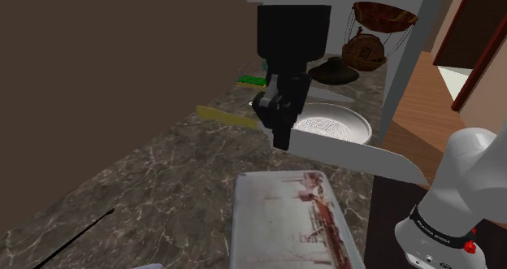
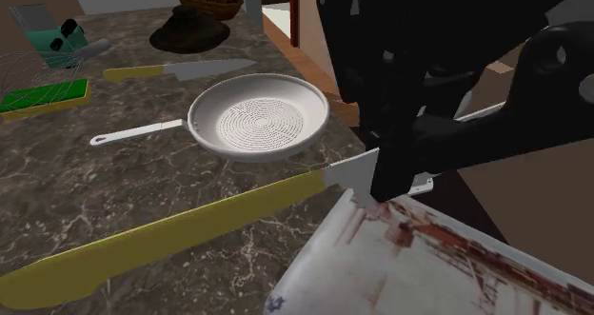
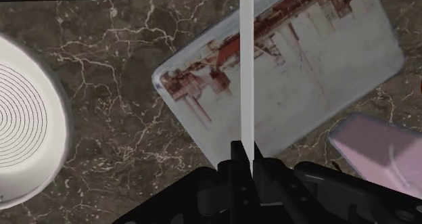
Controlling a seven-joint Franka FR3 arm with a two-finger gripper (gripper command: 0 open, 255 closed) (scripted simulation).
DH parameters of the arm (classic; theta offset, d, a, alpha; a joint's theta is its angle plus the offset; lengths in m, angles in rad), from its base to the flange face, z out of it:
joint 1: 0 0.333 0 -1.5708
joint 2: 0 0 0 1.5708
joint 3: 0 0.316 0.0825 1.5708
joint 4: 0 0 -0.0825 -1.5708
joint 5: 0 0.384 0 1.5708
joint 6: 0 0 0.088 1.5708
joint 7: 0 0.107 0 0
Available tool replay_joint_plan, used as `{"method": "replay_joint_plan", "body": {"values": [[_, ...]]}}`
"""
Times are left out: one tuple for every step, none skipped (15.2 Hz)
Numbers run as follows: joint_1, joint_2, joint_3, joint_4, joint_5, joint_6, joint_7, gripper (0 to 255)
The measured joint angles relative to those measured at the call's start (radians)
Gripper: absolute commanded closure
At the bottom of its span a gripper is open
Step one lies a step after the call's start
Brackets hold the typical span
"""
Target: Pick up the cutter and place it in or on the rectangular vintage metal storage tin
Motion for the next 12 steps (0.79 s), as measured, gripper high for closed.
{"method": "replay_joint_plan", "body": {"values": [[0.009, -0.004, 0.016, -0.002, 0.005, 0.003, 0.024, 255], [0.017, -0.012, 0.030, -0.006, 0.011, 0.004, 0.045, 255], [0.024, -0.021, 0.040, -0.002, 0.018, -0.004, 0.065, 255], [0.032, -0.028, 0.052, -0.005, 0.024, -0.004, 0.084, 255], [0.041, -0.039, 0.067, -0.017, 0.033, 0.003, 0.107, 255], [0.048, -0.042, 0.080, -0.012, 0.037, -0.001, 0.127, 255], [0.057, -0.055, 0.093, -0.022, 0.047, 0.002, 0.148, 255], [0.062, -0.061, 0.100, -0.028, 0.052, 0.006, 0.158, 255], [0.066, -0.071, 0.103, -0.044, 0.058, 0.014, 0.162, 255], [0.068, -0.077, 0.104, -0.058, 0.061, 0.023, 0.161, 255], [0.069, -0.081, 0.103, -0.075, 0.064, 0.036, 0.158, 255], [0.071, -0.089, 0.103, -0.098, 0.068, 0.052, 0.155, 255]]}}
